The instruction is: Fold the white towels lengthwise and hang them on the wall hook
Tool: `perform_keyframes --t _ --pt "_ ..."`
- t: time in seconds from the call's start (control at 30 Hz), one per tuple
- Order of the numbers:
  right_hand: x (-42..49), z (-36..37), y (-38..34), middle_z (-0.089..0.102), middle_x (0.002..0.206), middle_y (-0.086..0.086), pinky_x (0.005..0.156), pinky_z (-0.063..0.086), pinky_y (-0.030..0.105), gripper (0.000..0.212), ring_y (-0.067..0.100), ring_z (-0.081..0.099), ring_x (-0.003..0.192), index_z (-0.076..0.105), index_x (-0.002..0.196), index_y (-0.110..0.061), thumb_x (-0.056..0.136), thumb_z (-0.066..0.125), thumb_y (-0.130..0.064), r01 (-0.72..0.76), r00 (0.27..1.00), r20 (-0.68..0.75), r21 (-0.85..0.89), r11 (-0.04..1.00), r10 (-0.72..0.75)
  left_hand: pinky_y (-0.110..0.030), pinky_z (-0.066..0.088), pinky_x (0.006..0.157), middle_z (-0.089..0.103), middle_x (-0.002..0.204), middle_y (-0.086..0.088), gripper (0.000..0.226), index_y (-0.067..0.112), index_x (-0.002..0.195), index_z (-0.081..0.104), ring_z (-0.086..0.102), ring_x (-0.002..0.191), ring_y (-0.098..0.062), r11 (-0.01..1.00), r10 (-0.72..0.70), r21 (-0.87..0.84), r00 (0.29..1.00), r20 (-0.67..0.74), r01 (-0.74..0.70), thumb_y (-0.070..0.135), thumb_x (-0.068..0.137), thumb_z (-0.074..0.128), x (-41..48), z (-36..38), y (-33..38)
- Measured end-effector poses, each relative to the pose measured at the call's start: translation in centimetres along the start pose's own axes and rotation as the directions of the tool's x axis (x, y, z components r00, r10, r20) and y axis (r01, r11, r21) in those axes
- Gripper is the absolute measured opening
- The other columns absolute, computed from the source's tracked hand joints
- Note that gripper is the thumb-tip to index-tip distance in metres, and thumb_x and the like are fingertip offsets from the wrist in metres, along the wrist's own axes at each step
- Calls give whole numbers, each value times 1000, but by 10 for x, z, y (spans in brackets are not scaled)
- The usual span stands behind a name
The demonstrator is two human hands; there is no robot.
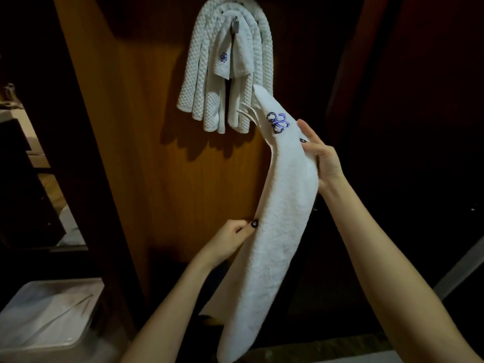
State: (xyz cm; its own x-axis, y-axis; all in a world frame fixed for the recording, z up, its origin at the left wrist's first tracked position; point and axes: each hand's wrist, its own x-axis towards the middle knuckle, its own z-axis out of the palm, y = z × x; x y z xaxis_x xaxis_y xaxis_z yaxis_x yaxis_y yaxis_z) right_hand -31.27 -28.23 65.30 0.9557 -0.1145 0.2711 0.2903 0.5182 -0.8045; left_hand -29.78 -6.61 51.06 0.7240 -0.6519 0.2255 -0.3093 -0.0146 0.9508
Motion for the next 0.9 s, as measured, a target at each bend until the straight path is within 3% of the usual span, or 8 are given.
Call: perform_keyframes --t 0.1,0.23,0.37,0.5,0.6,0.7,0.83,0.9 --pt "-1 -4 3 72 113 10 73 60 33 44 25 72 91 77 100 -22 80 50 6 1 1000 -6 36 999 -1 -17 22 47 36 53 12 43 18 57 43 30 47 -2 998 -60 30 998 34 59 55 77 51 4 8 3" --pt "-3 -15 4 72 113 9 74 60 33 44 25 72 92 68 111 -21 79 52 4 3 999 -47 25 1000 -2 -11 35 58 43 66 1 51 -4 61 55 40 57 3 999 0 -34 997 -75 -2 42 82 59 0 9 -2" --pt "-4 -24 2 72 112 10 76 59 34 42 25 71 93 72 107 -22 79 53 3 1 998 -69 21 1000 1 -12 40 68 55 72 5 6 0 74 72 52 70 1 988 65 -124 975 -214 -93 4 79 72 -2 2 -3" --pt "-2 -29 0 71 117 10 83 57 36 42 26 69 100 70 111 -23 80 56 1 24 995 -96 -29 999 -26 -19 41 65 58 73 1 15 11 74 68 54 69 -7 938 325 210 912 -252 -276 -4 76 73 -2 -1 -2" --pt "1 -26 0 71 115 8 84 56 35 37 23 69 103 65 116 -23 84 59 -5 56 991 -114 -91 994 -67 -15 46 66 57 82 13 24 19 92 62 57 77 2 876 399 398 872 -282 -272 0 80 70 -4 -4 -7" --pt "7 -15 -1 73 111 5 76 57 29 32 19 71 99 60 119 -23 92 55 -6 75 992 -87 -176 982 -92 -14 43 66 56 88 6 23 9 94 63 53 78 -3 739 538 586 815 -217 -332 -10 82 63 -1 -7 -15" --pt "18 3 0 73 111 9 77 57 30 31 21 71 98 63 116 -20 92 55 -2 89 992 -71 -204 975 -105 -22 41 61 58 88 -13 17 -5 91 68 50 73 -9 754 489 606 833 -260 -254 -15 80 59 4 -6 -28" --pt "23 12 1 73 110 8 78 58 29 31 20 71 96 65 112 -21 91 56 -1 95 991 -65 -258 961 -115 -27 41 64 53 87 -9 12 -6 92 66 49 73 -11 832 381 516 885 -268 -202 3 88 59 3 -2 -31"
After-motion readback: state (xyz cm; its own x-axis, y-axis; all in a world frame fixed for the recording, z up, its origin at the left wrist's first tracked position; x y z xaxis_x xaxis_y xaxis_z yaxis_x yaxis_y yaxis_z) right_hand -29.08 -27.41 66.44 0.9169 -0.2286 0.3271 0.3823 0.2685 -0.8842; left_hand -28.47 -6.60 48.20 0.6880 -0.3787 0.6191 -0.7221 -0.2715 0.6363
